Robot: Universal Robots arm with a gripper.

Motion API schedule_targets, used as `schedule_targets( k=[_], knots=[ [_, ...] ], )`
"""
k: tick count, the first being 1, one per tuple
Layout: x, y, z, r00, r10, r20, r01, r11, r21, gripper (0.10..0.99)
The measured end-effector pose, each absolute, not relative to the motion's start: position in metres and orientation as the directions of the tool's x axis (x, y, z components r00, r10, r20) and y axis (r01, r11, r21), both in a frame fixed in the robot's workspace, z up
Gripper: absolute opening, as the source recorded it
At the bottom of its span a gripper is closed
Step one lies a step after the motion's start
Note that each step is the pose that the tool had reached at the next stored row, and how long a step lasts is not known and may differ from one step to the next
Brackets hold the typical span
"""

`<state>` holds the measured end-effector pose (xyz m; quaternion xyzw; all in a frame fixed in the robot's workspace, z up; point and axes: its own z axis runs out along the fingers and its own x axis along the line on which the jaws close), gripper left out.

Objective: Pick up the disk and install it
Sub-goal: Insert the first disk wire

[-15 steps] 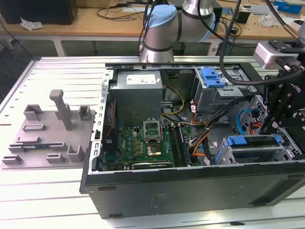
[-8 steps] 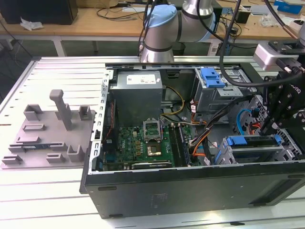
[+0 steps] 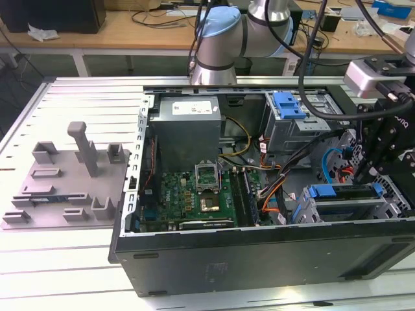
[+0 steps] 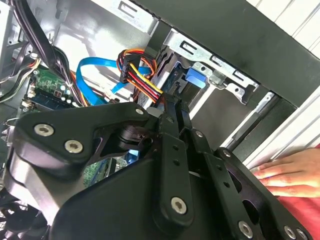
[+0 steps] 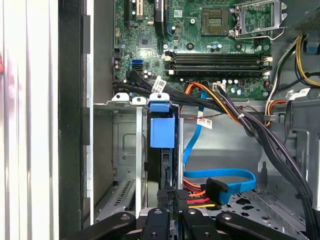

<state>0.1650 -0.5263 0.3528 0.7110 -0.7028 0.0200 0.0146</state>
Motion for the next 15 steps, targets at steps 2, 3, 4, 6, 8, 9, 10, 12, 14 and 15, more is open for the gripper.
schedule_targets(
  k=[2,3,4,6,8,9,10,12,14,15],
  knots=[
    [0.1657,-0.5264,0.3527,0.011,-0.999,0.048,-1.000,-0.012,-0.007,0.165],
    [0.1657,-0.5264,0.3527,0.011,-0.999,0.048,-1.000,-0.012,-0.007,0.165],
    [0.1657,-0.5266,0.3527,0.011,-0.999,0.047,-1.000,-0.012,-0.007,0.165],
    [0.1658,-0.5278,0.3526,0.011,-0.999,0.045,-1.000,-0.012,-0.007,0.165],
    [0.1658,-0.5289,0.3524,0.012,-0.999,0.043,-1.000,-0.012,-0.007,0.165],
    [0.1658,-0.5290,0.3524,0.011,-0.999,0.043,-1.000,-0.012,-0.007,0.165],
    [0.1657,-0.5289,0.3524,0.011,-0.999,0.043,-1.000,-0.012,-0.007,0.165],
    [0.1658,-0.5290,0.3521,0.011,-0.999,0.043,-1.000,-0.012,-0.007,0.165],
    [0.1657,-0.5290,0.3520,0.011,-0.999,0.043,-1.000,-0.012,-0.007,0.165],
    [0.1657,-0.5290,0.3519,0.011,-0.999,0.042,-1.000,-0.012,-0.007,0.165]
  ],
)
